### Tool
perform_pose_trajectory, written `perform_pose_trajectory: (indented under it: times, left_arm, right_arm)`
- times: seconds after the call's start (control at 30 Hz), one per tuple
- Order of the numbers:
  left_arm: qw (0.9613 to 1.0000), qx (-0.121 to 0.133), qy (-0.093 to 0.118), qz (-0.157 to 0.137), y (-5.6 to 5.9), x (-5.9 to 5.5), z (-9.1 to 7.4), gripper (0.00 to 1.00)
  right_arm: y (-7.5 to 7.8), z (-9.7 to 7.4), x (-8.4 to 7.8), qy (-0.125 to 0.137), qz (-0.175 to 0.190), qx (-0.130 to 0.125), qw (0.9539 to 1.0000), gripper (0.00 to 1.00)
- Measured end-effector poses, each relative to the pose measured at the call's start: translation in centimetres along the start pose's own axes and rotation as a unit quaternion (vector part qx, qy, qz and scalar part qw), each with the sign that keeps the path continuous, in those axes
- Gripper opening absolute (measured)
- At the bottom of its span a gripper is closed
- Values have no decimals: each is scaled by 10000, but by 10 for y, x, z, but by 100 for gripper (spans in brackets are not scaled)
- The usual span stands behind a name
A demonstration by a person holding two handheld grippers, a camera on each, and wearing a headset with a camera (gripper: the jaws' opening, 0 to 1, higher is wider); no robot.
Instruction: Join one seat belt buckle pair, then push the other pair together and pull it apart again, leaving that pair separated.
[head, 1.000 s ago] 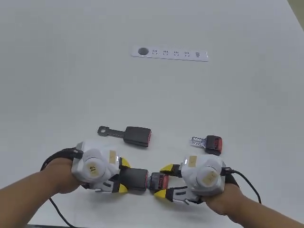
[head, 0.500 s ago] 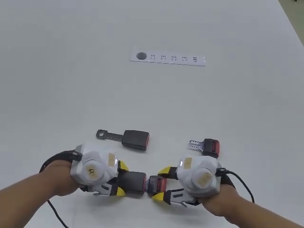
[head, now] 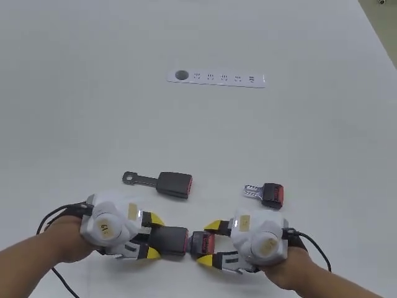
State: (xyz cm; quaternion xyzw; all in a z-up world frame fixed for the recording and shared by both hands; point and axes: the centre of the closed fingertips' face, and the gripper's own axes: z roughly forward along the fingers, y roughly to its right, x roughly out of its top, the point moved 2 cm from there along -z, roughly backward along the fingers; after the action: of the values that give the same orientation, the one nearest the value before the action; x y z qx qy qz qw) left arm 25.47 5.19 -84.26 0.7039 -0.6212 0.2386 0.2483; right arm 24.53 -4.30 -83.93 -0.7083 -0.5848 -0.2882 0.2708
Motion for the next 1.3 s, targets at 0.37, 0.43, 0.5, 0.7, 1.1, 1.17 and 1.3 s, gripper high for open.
perform_pose_trajectory:
  times: [0.37,0.43,0.5,0.7,1.1,1.17,1.3]
  left_arm:
    - [9999,-80,128,43,0,-2,0,32]
    - [9998,-88,148,39,1,-1,-1,31]
    - [9998,-112,147,68,1,-1,-1,31]
    - [9996,-177,170,103,2,-2,-3,31]
    - [9993,-269,129,242,4,-2,-4,31]
    - [9992,-276,132,243,4,-3,-4,31]
    - [9993,-273,146,232,4,-4,-4,31]
  right_arm:
    - [0,-1,-2,276,128,-42,9995,33]
    - [0,-2,-2,375,159,-104,9991,33]
    - [-1,-2,-3,428,189,-143,9988,33]
    - [0,-1,-2,475,193,-116,9986,33]
    - [-1,-2,-2,530,170,-182,9983,33]
    - [-1,-2,-2,537,194,-184,9982,33]
    - [-1,-2,-2,533,183,-203,9982,33]
